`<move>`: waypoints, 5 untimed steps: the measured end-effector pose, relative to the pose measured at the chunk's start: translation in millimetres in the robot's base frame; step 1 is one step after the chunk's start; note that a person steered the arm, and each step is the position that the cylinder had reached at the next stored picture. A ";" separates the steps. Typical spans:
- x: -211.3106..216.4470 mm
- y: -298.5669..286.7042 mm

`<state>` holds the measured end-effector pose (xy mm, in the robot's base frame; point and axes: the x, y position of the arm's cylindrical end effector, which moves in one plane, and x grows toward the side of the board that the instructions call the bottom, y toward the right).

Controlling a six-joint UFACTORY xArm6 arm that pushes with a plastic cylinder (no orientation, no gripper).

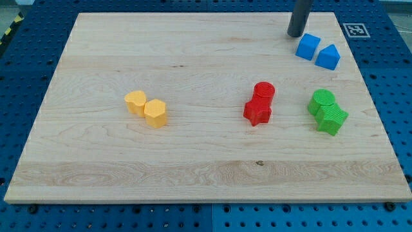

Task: Place the arm diagonally to the green circle

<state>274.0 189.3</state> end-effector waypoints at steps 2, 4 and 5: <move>32.3 13.3; 32.5 2.4; 32.5 -24.7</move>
<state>306.5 164.6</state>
